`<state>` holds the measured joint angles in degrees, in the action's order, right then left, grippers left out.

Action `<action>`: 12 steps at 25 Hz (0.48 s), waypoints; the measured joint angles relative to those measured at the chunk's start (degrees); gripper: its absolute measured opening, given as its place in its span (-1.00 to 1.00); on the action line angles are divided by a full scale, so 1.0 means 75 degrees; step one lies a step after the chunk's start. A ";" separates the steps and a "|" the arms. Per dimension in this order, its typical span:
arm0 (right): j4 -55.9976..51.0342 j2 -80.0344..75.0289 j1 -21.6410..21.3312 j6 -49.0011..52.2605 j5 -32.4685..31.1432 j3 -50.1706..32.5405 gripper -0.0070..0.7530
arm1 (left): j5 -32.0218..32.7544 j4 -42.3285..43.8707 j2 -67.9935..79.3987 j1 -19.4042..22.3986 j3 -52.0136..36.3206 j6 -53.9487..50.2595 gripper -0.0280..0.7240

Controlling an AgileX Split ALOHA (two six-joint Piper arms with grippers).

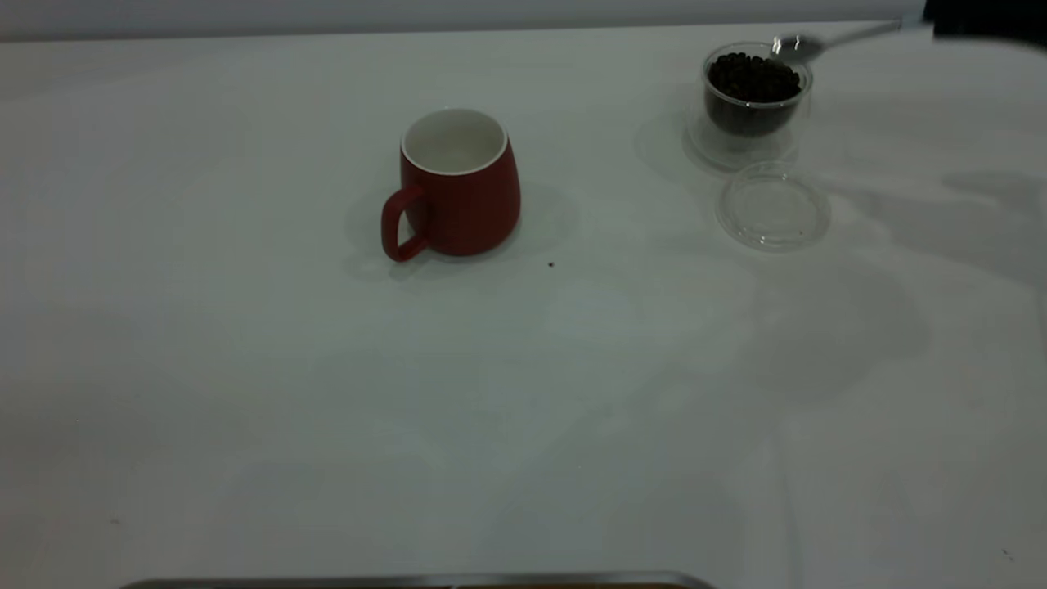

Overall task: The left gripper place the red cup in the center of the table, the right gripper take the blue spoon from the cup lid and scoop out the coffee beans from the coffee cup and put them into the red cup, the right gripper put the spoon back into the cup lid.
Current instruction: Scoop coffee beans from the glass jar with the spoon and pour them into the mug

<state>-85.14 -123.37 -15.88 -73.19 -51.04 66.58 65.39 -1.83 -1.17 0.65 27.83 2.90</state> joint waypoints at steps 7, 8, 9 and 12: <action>0.1909 -0.0440 0.0078 0.2512 -0.0157 0.2486 -0.71 | 0.0007 0.0000 0.0000 0.0000 0.0000 0.0000 0.64; 0.2232 -0.0576 0.0137 0.2781 -0.0274 0.2830 -0.71 | 0.0007 0.0000 0.0000 0.0000 0.0000 0.0000 0.64; 0.2515 -0.0725 0.0166 0.3047 -0.0392 0.3091 -0.71 | 0.0007 0.0000 0.0000 0.0000 0.0000 0.0000 0.64; 0.3064 -0.1127 0.0334 0.3505 -0.0771 0.3688 -0.71 | 0.0007 0.0000 0.0000 0.0000 0.0000 0.0000 0.64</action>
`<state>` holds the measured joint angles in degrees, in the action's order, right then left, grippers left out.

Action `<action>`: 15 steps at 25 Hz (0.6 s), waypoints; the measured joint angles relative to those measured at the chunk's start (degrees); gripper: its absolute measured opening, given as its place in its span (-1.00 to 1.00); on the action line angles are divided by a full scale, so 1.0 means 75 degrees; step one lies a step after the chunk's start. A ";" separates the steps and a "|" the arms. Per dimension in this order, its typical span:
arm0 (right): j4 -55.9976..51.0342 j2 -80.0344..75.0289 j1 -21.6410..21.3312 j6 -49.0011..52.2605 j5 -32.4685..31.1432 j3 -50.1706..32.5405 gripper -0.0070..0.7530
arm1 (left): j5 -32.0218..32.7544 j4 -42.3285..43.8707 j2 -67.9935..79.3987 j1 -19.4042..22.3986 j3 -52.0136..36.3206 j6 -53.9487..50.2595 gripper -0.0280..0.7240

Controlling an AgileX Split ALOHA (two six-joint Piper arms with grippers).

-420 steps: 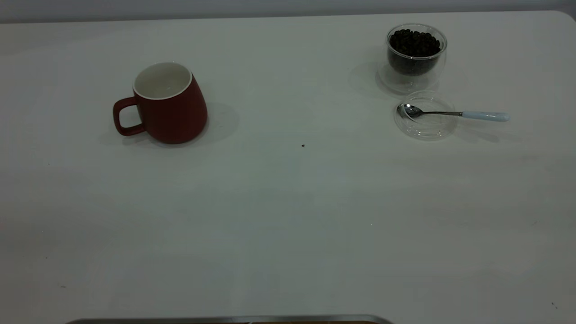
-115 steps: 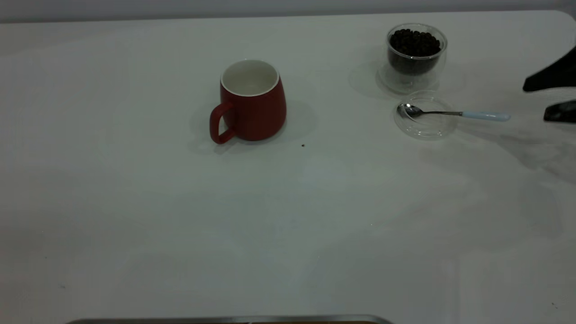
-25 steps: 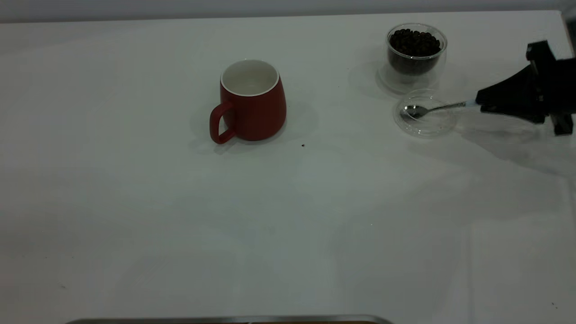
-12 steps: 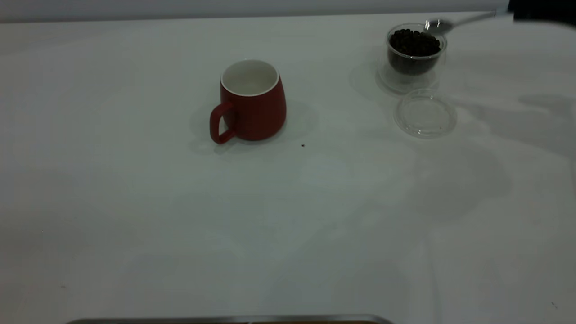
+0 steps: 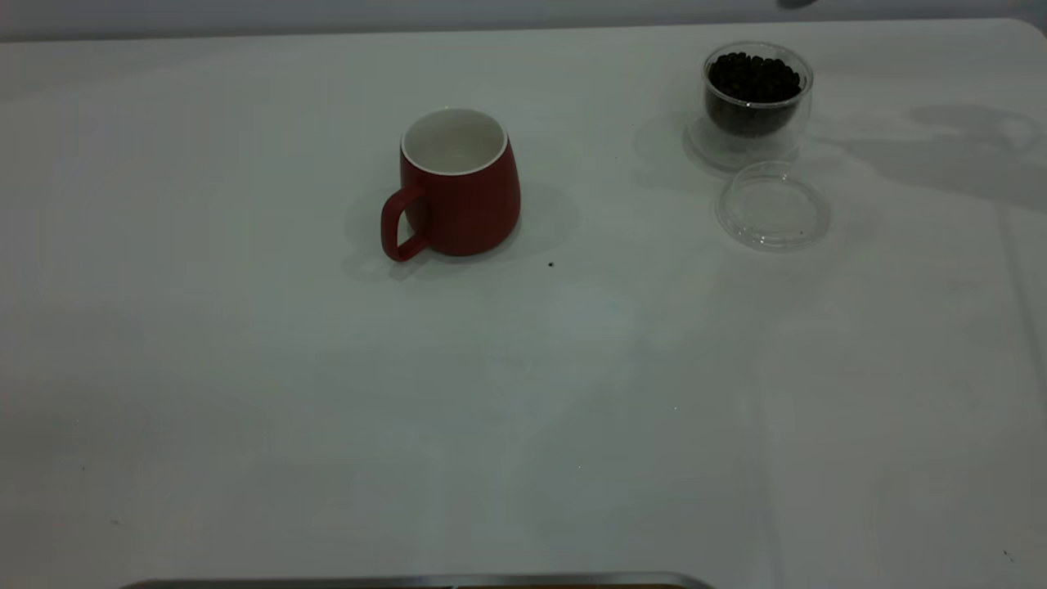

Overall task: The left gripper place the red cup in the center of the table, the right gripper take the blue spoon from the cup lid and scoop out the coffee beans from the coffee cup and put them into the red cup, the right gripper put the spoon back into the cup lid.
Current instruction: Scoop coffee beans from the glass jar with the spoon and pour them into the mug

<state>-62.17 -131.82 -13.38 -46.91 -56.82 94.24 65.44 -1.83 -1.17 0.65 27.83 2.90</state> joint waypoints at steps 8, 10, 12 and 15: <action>0.0136 -0.0632 0.0109 0.0256 -0.0145 0.0223 -0.71 | 0.0000 0.0000 0.0000 0.0000 0.0000 0.0000 0.64; 0.0128 -0.0782 0.0109 0.0310 -0.0074 0.0223 -0.71 | 0.0000 0.0000 0.0000 0.0000 0.0000 0.0000 0.64; 0.0128 -0.0857 0.0109 0.0328 0.0044 0.0223 -0.71 | 0.0000 0.0000 0.0000 0.0000 0.0000 0.0000 0.64; 0.0096 -0.0887 0.0109 0.0354 0.0103 0.0226 -0.71 | 0.0000 0.0000 0.0000 0.0000 0.0000 0.0000 0.64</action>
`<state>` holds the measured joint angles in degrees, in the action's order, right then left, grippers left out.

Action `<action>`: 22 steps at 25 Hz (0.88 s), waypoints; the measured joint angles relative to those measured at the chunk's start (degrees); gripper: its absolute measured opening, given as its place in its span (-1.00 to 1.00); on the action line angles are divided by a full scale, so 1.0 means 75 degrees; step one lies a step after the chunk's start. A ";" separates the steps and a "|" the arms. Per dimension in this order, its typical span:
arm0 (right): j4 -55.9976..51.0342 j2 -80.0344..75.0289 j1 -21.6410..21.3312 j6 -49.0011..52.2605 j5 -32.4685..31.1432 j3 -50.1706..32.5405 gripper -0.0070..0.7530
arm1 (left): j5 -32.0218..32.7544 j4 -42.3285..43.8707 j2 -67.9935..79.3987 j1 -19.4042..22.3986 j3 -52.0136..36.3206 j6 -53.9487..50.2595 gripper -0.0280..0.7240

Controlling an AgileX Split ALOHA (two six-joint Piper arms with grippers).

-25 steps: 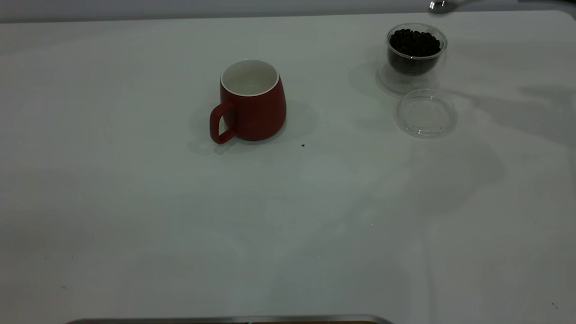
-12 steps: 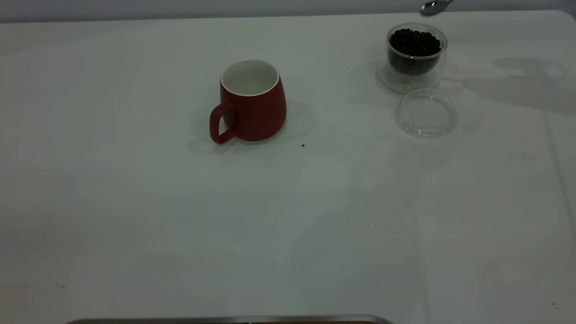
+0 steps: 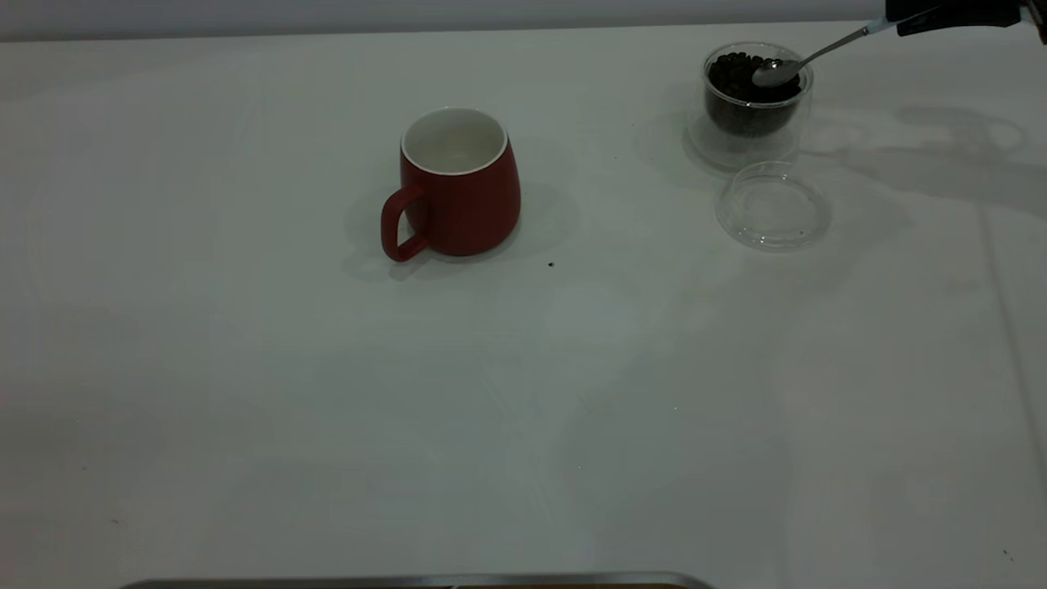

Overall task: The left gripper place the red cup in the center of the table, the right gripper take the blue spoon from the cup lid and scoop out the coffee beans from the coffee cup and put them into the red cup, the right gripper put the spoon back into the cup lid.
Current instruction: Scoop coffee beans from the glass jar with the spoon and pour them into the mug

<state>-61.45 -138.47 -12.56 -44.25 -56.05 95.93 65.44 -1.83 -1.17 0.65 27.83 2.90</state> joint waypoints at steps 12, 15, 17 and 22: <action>-0.0056 -0.0147 0.0232 0.0078 0.0334 0.0000 -0.71 | 0.0000 0.0000 0.0000 0.0000 0.0000 0.0000 0.64; -0.0121 -0.0281 0.0294 0.0102 0.0360 0.0015 -0.71 | 0.0000 0.0000 0.0000 0.0000 0.0000 0.0000 0.64; -0.0150 -0.0356 0.0303 0.0109 0.0361 0.0015 -0.71 | 0.0000 0.0000 0.0000 0.0000 0.0000 0.0000 0.64; -0.0173 -0.0413 0.0303 0.0140 0.0361 0.0015 -0.71 | 0.0000 0.0000 0.0000 0.0000 0.0000 0.0000 0.64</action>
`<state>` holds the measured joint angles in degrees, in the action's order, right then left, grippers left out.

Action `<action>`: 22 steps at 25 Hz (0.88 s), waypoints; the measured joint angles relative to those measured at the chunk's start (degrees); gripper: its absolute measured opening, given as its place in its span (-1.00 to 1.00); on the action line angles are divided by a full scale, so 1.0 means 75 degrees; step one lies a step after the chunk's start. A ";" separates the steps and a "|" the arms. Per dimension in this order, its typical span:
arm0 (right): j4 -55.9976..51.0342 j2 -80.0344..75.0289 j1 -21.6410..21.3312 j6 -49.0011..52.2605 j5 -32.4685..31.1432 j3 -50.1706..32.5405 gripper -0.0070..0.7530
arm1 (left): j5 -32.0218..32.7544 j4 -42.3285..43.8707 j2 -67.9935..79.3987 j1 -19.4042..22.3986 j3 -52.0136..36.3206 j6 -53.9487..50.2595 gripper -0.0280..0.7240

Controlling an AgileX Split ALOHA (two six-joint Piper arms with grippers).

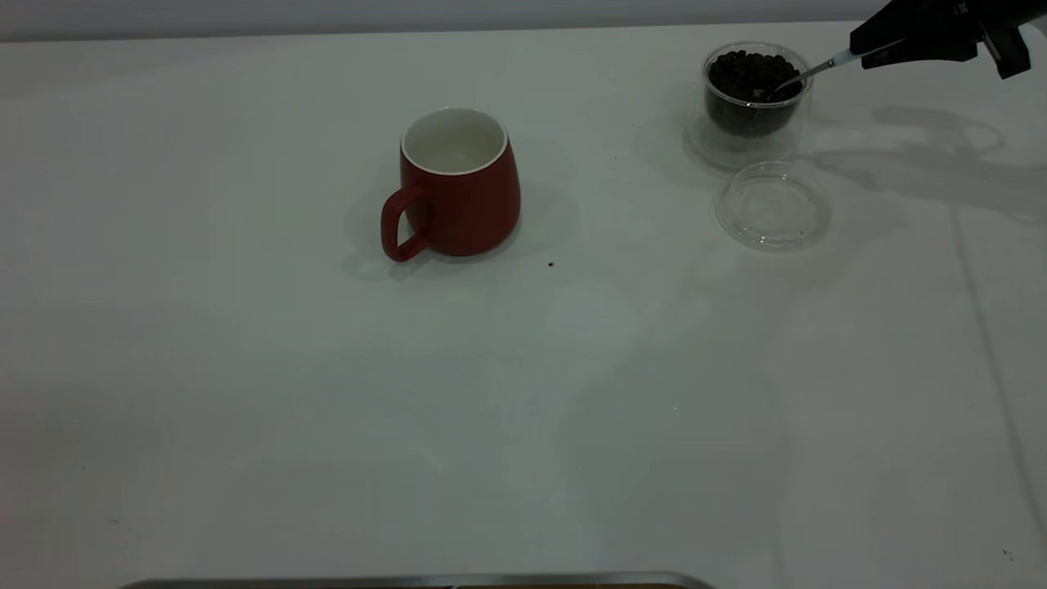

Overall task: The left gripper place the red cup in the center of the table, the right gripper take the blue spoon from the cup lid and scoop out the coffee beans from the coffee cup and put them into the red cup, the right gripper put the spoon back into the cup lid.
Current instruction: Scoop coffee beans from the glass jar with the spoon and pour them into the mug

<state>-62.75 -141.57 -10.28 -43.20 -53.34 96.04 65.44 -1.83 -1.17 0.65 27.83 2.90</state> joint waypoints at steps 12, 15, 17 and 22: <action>-0.0308 -0.0291 -0.0058 -0.0015 -0.0385 0.0000 -0.71 | 0.0000 0.0000 0.0000 0.0000 0.0000 0.0000 0.64; -0.0355 -0.0298 -0.0072 -0.0047 -0.0423 0.0000 -0.71 | 0.0000 0.0000 0.0000 0.0000 0.0000 0.0000 0.64; -0.0390 -0.0298 -0.0072 -0.0063 -0.0430 0.0000 -0.71 | 0.0000 0.0000 0.0000 0.0000 0.0000 0.0000 0.64; -0.0555 -0.0298 -0.0150 -0.0071 -0.0464 0.0000 -0.71 | 0.0000 0.0000 0.0000 0.0000 0.0000 0.0000 0.64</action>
<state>-66.91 -143.80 -11.41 -43.74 -56.81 96.04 65.44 -1.83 -1.17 0.65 27.83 2.90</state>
